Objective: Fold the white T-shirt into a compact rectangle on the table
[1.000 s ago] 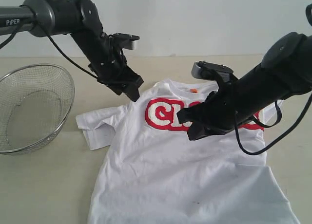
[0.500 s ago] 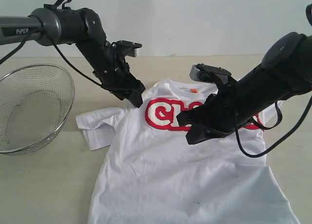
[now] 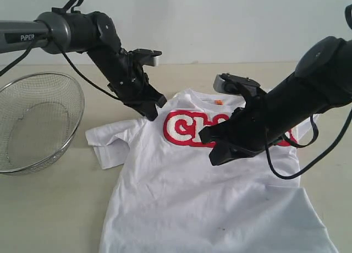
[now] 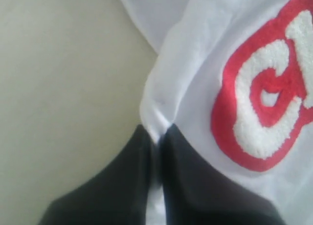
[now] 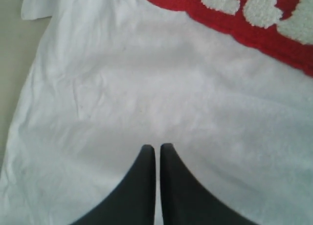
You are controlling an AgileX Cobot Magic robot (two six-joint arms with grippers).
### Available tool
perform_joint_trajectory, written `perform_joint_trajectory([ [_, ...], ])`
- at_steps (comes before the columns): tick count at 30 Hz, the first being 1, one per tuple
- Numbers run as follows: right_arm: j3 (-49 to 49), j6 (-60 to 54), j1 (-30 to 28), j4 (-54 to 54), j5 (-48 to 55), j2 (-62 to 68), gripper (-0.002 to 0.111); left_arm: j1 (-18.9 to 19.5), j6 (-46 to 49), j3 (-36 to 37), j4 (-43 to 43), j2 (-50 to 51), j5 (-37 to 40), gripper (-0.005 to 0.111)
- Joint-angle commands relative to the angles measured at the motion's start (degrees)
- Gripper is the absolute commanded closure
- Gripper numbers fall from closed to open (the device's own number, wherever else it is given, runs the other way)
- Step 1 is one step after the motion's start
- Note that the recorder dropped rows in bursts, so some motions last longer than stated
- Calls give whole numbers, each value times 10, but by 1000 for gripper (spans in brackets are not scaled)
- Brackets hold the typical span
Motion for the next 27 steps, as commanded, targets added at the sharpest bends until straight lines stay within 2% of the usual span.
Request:
perform_joint_trajectory([
  [1,3,-1,1,1,4,29,108,0,-1,-5,-16,-20,12,102],
  [6,3,-23,1,22,3,52,108,-27,-12,-57,-25,-25,67,102],
  [14,3,-21,1,35,-18,72,108,-96,-54,-58,-13,-19,80,102],
  [20,3,-9,1,38,-44,77,108,-149,-143,-58,70,-6,77,102],
  [27,3,-6,1,38,-54,77,108,-176,-140,-58,76,17,95,99],
])
